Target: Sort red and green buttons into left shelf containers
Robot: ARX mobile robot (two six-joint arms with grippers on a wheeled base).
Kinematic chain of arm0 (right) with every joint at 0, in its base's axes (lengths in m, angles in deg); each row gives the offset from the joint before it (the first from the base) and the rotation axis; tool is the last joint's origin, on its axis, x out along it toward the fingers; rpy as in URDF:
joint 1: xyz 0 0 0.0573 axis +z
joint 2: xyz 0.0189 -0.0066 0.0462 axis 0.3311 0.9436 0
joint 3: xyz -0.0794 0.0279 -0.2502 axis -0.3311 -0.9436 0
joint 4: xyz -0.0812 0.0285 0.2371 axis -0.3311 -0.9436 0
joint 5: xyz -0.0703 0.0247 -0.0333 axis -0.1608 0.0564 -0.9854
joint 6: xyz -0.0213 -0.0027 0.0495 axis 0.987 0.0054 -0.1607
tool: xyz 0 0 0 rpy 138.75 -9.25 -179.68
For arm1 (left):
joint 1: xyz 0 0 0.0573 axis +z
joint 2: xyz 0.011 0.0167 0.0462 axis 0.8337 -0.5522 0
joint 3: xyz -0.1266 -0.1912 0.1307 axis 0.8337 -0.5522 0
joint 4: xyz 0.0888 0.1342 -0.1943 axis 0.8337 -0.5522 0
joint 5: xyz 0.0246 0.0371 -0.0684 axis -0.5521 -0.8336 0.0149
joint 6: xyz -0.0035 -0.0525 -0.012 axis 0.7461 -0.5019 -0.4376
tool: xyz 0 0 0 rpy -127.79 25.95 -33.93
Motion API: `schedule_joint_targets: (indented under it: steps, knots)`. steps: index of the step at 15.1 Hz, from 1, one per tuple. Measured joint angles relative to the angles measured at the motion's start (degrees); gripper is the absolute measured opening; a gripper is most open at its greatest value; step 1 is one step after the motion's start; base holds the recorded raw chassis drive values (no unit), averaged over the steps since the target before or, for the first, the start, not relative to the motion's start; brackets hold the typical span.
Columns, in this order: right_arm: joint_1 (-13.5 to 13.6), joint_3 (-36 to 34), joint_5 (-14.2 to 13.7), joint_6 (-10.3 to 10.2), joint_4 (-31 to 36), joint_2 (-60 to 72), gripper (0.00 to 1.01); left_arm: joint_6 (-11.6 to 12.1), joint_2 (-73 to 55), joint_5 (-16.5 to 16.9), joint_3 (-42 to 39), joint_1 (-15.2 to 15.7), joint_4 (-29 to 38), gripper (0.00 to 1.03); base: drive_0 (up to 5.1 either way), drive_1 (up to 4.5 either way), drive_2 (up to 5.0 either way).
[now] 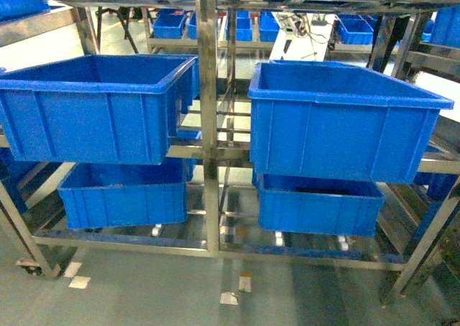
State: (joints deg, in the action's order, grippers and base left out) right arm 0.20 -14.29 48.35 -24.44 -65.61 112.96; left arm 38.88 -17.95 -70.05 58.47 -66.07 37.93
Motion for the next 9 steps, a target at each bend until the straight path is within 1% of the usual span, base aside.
schedule_joint_targets:
  steps: [9]
  knots:
    - [0.0,0.0,0.0,0.0,0.0,0.0,0.26,0.0,0.0,-0.2,0.0,0.2,-0.1,0.25,0.1,4.39,-4.2]
